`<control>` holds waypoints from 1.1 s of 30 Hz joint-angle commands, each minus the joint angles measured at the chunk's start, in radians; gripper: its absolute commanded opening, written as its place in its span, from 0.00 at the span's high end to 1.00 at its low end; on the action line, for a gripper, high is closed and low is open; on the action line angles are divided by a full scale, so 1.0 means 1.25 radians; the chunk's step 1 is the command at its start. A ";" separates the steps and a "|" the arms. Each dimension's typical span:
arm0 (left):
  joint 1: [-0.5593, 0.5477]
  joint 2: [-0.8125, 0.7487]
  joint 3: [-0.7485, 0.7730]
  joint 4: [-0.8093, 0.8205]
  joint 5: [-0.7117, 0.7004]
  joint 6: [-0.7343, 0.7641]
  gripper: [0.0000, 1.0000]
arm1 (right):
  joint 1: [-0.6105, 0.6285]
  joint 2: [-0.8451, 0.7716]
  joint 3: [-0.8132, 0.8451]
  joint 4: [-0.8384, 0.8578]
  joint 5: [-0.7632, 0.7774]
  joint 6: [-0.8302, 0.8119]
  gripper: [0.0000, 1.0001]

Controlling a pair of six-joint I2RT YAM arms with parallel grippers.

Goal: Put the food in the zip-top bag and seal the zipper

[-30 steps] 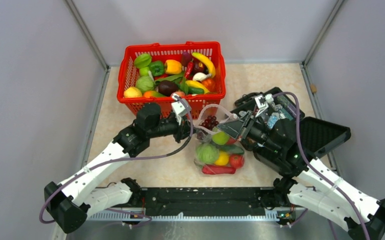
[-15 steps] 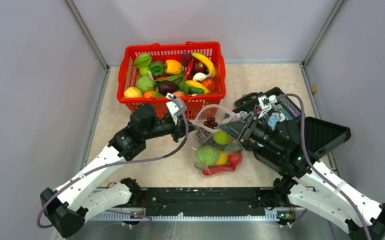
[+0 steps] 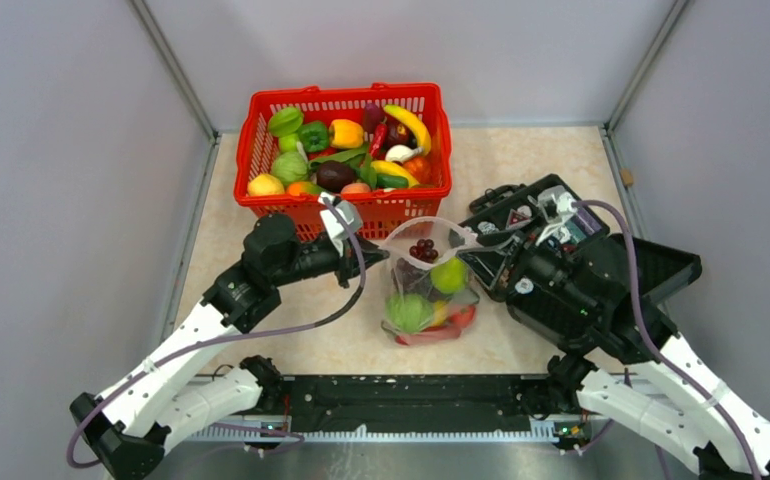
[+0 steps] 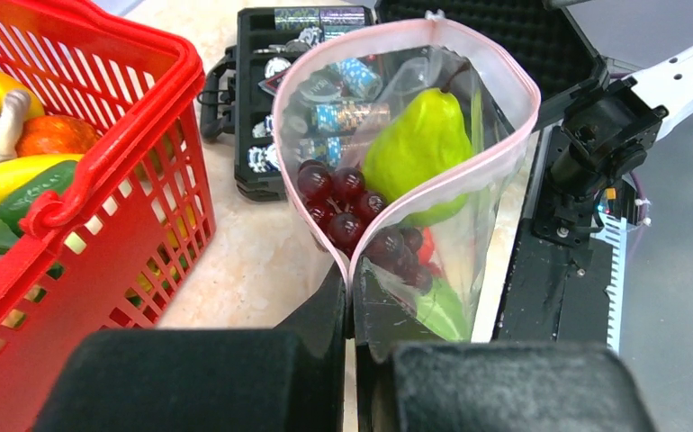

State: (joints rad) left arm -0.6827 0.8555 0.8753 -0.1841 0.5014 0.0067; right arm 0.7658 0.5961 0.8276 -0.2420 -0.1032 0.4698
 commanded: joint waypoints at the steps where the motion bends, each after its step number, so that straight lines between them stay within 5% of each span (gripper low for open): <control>1: 0.002 -0.044 0.054 0.043 -0.029 0.033 1.00 | 0.008 -0.069 0.028 -0.075 0.120 -0.165 0.38; 12: 0.003 -0.029 0.101 -0.051 -0.102 0.078 1.00 | 0.008 -0.022 0.066 -0.239 0.124 -0.240 0.39; 19: 0.004 -0.025 0.107 -0.081 -0.154 0.081 1.00 | 0.008 -0.095 -0.095 -0.042 -0.061 -0.278 0.35; 28: 0.003 -0.044 0.094 -0.074 -0.115 0.106 1.00 | 0.008 -0.103 -0.214 0.127 0.094 -0.248 0.37; 33: 0.004 -0.054 0.095 -0.089 -0.105 0.124 1.00 | -0.007 -0.087 -0.305 0.323 0.021 -0.263 0.40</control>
State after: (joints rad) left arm -0.6815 0.8196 0.9527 -0.3386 0.3454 0.1310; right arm 0.7654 0.4763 0.4961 -0.0875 -0.0380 0.1493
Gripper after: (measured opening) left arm 0.005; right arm 0.612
